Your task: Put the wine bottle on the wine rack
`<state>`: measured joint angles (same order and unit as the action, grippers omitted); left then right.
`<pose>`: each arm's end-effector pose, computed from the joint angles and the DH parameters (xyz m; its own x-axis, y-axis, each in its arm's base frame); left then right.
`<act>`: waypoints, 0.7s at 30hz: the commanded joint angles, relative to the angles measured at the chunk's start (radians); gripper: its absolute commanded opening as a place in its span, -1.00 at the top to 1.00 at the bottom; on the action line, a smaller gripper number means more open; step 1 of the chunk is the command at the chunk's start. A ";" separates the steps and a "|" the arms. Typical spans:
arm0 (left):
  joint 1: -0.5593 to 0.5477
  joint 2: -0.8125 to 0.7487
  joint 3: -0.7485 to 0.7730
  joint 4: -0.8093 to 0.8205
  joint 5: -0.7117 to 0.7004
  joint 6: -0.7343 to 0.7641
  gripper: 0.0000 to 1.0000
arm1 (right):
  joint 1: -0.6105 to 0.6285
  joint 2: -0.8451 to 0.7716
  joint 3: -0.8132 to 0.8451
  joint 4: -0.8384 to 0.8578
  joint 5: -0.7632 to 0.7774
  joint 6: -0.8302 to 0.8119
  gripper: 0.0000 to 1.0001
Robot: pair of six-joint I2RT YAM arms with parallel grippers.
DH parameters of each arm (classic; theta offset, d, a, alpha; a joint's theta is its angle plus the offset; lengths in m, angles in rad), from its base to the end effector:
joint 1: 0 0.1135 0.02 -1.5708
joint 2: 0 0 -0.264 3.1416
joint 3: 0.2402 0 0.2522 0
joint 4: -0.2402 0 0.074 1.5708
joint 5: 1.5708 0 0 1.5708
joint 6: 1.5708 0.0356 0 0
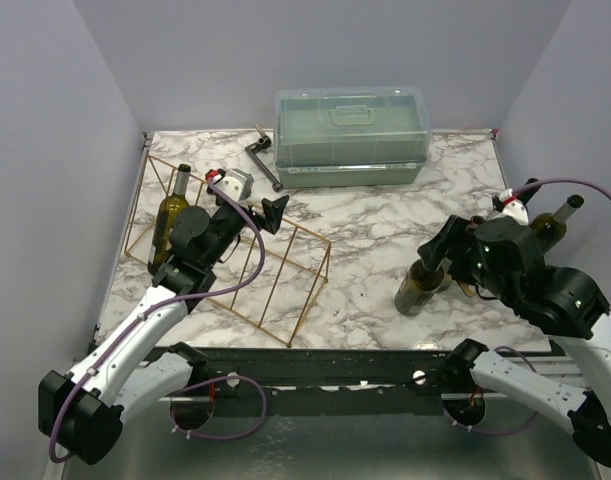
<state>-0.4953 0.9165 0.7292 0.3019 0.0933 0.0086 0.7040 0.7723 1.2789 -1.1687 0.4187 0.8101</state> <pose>0.1919 -0.1074 0.3488 0.1054 -0.0472 -0.9933 0.5538 0.8324 0.0192 0.0856 0.0537 0.4035 -0.5744 0.3805 -0.7248 0.1003 0.9115 0.3990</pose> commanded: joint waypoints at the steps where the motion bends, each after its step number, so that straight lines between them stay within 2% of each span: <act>1: -0.009 -0.007 0.032 -0.018 -0.046 0.027 -0.97 | 0.004 0.031 -0.037 -0.006 0.051 0.050 -0.84; 12: -0.022 -0.016 0.032 -0.024 -0.056 0.044 -0.97 | 0.004 0.078 -0.082 -0.014 0.136 0.039 -0.74; 21: -0.036 -0.009 0.027 -0.025 -0.027 0.062 -0.97 | 0.005 0.064 -0.184 0.084 0.123 -0.001 -0.72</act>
<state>-0.5167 0.9165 0.7292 0.2893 0.0586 0.0494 0.7040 0.8467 1.1294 -1.1378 0.5049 0.8246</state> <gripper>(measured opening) 0.986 0.872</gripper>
